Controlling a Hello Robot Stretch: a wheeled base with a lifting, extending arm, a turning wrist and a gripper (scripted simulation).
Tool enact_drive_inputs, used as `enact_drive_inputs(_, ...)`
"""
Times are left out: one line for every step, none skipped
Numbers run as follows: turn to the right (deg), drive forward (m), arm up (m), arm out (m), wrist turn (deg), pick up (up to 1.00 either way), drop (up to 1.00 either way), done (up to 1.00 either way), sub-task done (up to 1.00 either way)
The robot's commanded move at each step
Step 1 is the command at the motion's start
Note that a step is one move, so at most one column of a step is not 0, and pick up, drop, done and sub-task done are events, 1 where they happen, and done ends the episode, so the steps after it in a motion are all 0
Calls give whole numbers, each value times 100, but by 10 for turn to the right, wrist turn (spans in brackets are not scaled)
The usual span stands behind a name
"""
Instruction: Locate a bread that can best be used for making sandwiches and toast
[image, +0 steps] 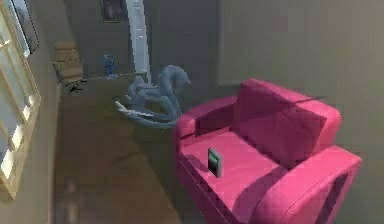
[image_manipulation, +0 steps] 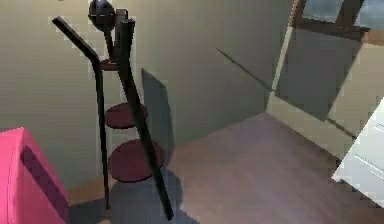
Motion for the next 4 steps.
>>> enact_drive_inputs(-300, 0, 0, 0, 0, 0, 0, 0, 0)
enact_drive_inputs(0, 100, 0, 0, 0, 0, 0, 0, 0)
enact_drive_inputs(0, 100, 0, 0, 0, 0, 0, 0, 0)
enact_drive_inputs(30, 0, 0, 0, 0, 0, 0, 0, 0)
